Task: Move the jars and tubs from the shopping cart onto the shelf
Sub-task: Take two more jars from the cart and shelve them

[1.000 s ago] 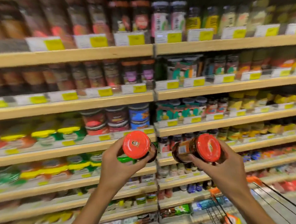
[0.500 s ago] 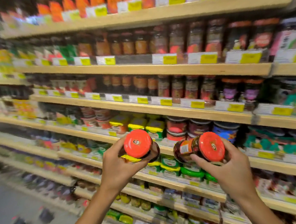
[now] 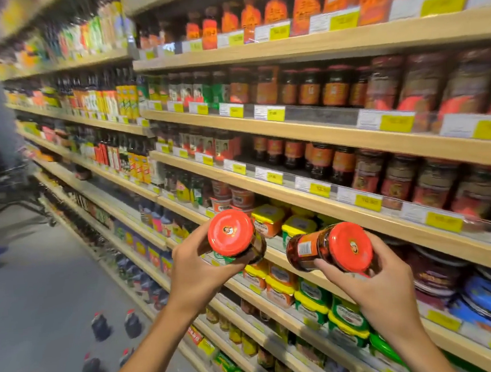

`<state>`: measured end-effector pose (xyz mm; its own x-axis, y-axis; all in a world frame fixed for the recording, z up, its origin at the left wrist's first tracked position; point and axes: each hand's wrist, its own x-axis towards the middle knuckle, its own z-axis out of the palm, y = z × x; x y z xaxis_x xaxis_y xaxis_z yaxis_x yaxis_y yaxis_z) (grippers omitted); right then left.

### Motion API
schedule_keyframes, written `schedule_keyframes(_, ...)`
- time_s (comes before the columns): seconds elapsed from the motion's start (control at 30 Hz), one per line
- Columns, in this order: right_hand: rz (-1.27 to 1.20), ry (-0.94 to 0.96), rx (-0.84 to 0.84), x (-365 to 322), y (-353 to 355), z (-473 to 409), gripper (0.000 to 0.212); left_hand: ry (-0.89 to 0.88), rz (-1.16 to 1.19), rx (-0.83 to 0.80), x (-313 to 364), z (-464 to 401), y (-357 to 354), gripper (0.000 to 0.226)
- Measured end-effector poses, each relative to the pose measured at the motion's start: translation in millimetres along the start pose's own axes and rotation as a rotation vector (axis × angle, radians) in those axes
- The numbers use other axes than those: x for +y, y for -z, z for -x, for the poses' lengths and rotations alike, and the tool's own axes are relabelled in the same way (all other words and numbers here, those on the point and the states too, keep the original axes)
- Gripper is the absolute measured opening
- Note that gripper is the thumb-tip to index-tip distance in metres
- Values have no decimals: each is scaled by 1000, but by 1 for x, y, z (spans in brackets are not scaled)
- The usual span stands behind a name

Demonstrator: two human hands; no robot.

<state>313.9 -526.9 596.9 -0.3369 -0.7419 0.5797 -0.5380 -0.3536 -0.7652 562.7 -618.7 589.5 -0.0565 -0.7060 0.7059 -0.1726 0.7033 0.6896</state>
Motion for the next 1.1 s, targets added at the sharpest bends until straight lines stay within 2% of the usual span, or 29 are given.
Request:
schedule_keyframes(0.23, 51, 19, 31, -4, -63, -39, 69, -25, 67, -5, -56, -60, 22, 73)
schedule_keyframes(0.43, 79, 45, 172, -19, -141, -87, 64, -105, 92, -65, -104, -127, 54, 74)
schedule_keyframes(0.6, 79, 43, 277, -35, -177, -106, 64, -137, 150, -97, -132, -175, 69, 69)
schedule_keyframes(0.8, 109, 143, 431, -59, -177, -135, 58, -203, 229, -106, -132, -213, 50, 67)
schedule_keyframes(1.1, 205, 320, 682, -101, -124, -215, 55, -296, 396, -118, -105, -262, 11, 60)
